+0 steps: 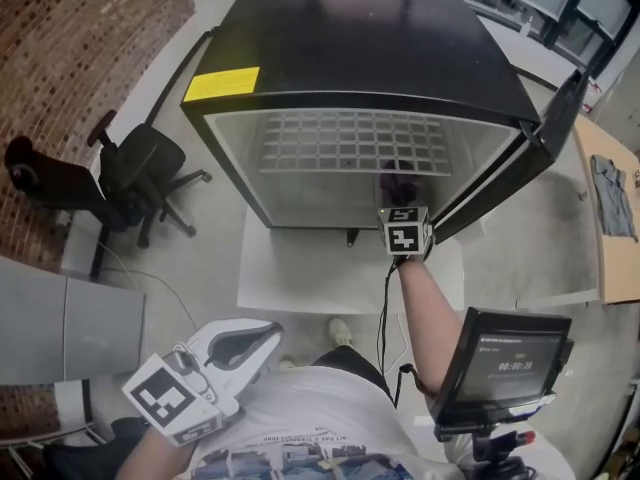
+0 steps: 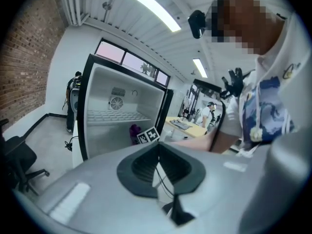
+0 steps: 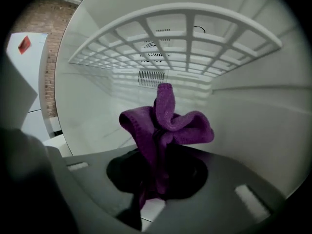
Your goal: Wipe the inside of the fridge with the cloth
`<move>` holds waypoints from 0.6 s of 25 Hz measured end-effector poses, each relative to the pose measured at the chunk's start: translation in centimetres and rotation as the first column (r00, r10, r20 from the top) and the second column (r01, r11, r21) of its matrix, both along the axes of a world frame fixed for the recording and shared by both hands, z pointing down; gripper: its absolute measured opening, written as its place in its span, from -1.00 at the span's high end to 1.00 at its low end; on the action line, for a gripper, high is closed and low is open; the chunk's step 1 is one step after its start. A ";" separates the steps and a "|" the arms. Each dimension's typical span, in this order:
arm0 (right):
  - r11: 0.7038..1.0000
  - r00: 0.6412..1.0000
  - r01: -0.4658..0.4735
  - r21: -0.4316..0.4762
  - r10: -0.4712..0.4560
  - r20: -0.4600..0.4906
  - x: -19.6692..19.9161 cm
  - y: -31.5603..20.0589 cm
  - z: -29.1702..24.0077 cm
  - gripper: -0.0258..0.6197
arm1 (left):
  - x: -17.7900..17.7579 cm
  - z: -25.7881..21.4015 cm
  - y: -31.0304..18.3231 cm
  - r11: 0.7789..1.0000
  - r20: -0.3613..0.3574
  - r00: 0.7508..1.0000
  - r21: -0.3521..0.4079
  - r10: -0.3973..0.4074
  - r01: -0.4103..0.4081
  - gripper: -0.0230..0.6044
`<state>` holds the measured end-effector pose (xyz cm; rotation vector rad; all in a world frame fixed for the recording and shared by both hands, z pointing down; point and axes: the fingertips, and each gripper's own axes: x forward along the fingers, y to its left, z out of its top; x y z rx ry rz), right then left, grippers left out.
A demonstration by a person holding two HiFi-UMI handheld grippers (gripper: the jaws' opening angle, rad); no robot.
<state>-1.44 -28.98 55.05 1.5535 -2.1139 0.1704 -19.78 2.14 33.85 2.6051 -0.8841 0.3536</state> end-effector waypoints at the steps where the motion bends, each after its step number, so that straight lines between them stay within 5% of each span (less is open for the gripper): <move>1: 1.000 1.000 -0.004 -0.007 0.004 -0.012 0.4 0.0 0.2 0.67 | -0.1 0.3 0.0 1.000 0.008 1.000 0.001 0.004 -0.004 0.90; 7: 0.998 0.999 0.016 -0.053 -0.018 -0.032 0.0 0.2 1.8 0.67 | 0.7 -0.2 -0.5 1.000 -0.016 1.000 -0.017 -0.007 0.007 0.90; 15: 0.990 0.992 0.123 -0.071 -0.124 -0.013 -5.6 0.5 2.4 0.67 | -1.3 0.6 -0.2 0.999 0.023 0.999 -0.005 -0.048 0.048 0.90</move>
